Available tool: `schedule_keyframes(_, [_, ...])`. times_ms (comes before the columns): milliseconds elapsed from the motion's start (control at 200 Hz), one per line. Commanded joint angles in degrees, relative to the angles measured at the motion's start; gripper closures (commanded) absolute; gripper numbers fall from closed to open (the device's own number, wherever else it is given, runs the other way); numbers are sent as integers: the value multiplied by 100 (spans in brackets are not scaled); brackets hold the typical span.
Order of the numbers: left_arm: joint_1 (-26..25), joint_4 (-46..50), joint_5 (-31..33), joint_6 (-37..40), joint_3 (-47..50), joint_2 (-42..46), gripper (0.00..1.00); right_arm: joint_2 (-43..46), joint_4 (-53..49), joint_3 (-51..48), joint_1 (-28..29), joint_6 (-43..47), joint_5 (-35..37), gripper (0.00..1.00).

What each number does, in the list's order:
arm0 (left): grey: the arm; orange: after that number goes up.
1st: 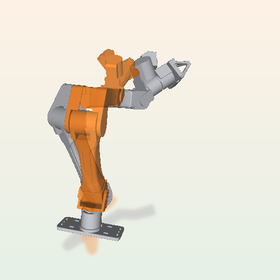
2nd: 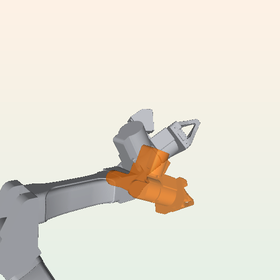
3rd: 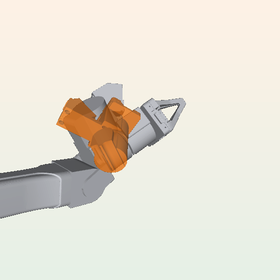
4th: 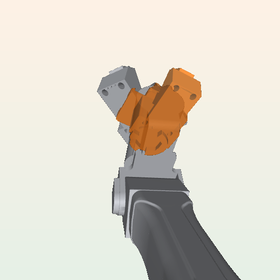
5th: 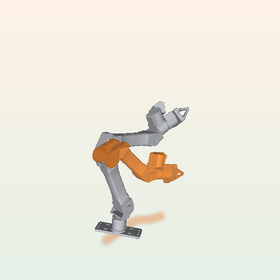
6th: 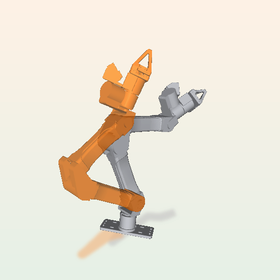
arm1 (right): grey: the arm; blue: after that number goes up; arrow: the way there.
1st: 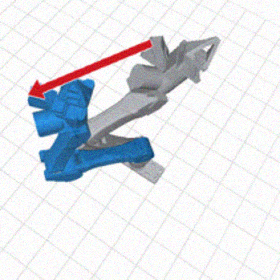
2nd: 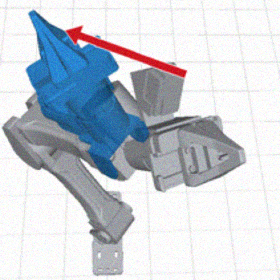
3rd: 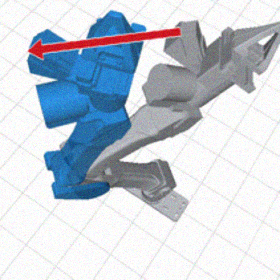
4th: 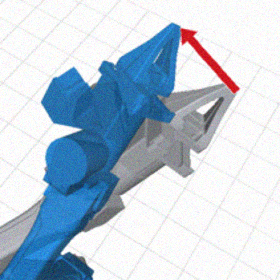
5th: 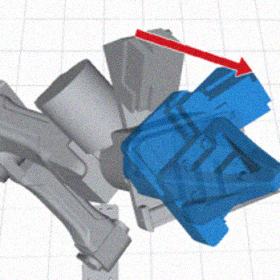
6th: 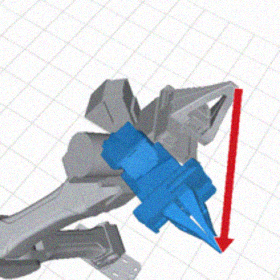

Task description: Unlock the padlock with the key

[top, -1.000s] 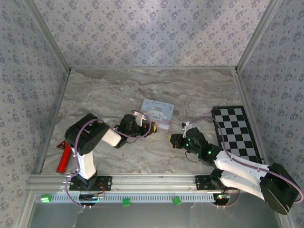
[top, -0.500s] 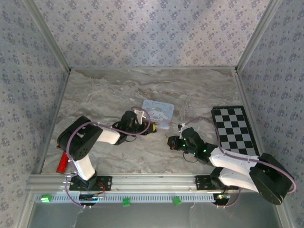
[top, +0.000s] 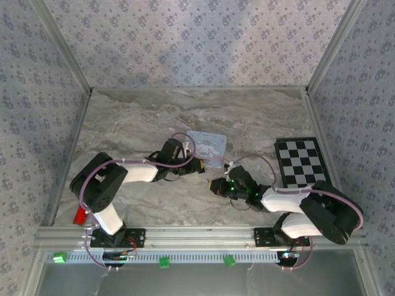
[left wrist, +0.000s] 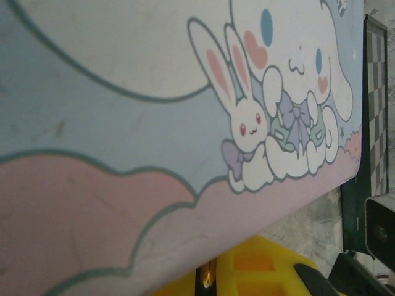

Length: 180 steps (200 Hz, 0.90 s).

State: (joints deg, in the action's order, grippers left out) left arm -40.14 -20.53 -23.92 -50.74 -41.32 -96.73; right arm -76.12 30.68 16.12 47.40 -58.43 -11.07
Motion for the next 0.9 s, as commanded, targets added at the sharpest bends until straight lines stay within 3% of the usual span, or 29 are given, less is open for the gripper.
schedule_keyframes(0, [-52, -406, -231, -528, -13, 88, 95, -186, 690, 3, 9, -365, -182, 100])
schedule_keyframes(545, [-61, -1067, -393, -900, 98, -33, 97, -537, 1535, -252, -701, -761, -1175, 100])
schedule_keyframes(895, [-72, -1342, -574, -1065, 37, -203, 97, -1737, 3299, -353, -1138, -1477, -1816, 100])
